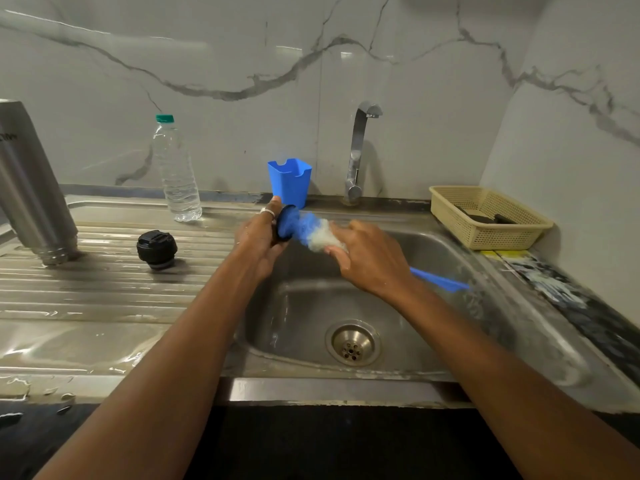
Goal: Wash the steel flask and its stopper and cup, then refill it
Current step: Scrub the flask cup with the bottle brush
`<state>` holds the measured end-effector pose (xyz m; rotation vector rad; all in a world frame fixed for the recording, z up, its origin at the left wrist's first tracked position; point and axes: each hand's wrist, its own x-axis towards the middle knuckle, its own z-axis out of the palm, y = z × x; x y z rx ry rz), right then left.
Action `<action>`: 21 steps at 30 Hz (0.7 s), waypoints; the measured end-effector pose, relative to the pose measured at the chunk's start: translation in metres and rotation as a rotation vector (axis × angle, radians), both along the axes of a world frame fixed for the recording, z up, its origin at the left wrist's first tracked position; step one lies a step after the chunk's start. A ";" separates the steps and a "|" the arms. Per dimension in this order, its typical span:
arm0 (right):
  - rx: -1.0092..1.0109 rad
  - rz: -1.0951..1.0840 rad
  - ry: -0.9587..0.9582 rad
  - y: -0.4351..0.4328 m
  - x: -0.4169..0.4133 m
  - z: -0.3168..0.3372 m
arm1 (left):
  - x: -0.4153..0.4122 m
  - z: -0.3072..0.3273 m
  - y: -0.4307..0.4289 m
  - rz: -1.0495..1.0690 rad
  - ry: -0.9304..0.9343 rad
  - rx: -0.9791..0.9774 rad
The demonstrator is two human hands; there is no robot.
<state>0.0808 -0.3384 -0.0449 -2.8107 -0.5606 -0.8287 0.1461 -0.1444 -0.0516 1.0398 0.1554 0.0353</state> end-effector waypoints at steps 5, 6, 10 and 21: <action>-0.223 -0.029 -0.185 0.000 0.004 0.000 | 0.003 -0.004 0.005 0.004 0.042 -0.015; -0.083 0.003 -0.020 0.003 -0.001 0.003 | 0.002 -0.005 0.005 -0.001 0.032 -0.009; 0.479 0.073 0.545 0.004 -0.006 0.007 | 0.003 -0.005 0.001 0.015 0.003 0.098; 0.492 0.044 0.515 0.004 -0.005 0.011 | 0.000 -0.003 0.000 0.048 -0.010 0.113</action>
